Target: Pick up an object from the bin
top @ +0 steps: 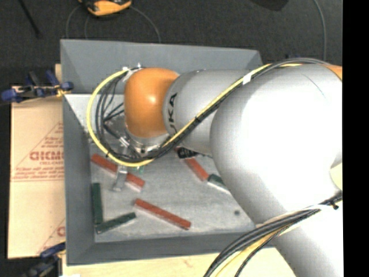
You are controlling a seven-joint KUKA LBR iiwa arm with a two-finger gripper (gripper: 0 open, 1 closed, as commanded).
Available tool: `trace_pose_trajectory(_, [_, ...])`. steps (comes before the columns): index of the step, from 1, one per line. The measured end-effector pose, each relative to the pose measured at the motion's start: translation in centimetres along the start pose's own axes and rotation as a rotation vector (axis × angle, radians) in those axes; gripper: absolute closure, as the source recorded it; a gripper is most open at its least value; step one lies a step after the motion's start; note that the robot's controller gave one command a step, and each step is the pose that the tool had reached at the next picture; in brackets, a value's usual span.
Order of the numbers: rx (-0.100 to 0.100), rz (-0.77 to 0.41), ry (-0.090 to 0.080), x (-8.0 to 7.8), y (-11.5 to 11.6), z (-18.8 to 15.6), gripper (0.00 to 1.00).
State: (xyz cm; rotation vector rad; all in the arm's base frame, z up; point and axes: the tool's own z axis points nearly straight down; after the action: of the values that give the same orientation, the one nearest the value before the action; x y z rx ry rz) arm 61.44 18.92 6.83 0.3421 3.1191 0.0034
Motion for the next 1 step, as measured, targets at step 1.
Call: trace_pose_trajectory(1, [0.0, 0.012, 0.003, 1.68, -0.87, -0.29, 1.0])
